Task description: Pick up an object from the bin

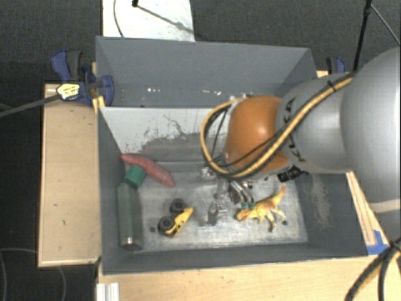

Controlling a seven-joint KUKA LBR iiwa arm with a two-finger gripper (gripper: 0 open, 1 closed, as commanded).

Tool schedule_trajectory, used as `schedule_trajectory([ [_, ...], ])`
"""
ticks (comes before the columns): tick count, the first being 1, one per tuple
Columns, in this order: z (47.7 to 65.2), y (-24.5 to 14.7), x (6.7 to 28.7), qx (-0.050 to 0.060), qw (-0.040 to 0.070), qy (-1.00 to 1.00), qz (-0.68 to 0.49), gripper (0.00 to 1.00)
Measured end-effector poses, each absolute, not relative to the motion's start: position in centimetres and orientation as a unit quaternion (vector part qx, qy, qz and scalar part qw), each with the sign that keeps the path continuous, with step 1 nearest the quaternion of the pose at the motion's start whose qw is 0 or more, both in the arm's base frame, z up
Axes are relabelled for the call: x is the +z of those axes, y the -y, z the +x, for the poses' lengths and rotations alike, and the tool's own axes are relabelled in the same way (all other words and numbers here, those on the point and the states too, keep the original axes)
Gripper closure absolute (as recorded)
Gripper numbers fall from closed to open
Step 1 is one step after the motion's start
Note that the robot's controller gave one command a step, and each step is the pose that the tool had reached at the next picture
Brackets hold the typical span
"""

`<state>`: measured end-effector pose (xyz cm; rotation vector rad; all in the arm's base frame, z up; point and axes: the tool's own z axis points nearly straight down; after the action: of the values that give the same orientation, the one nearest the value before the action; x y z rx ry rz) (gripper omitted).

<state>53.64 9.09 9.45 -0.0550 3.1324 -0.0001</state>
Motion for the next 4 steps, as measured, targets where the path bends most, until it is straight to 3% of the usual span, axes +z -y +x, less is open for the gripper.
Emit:
schedule_trajectory([
  [1, 53.0, -12.3, 6.8, 0.000, 0.004, -0.997, -0.079, 0.00],
  [2, 50.9, -13.2, 8.1, 0.000, 0.000, -0.995, -0.099, 0.00],
  [3, 51.3, -16.3, 7.3, 0.002, 0.005, -0.986, -0.167, 1.00],
  [4, 51.3, -16.3, 7.3, 0.002, 0.005, -0.986, -0.166, 1.00],
])
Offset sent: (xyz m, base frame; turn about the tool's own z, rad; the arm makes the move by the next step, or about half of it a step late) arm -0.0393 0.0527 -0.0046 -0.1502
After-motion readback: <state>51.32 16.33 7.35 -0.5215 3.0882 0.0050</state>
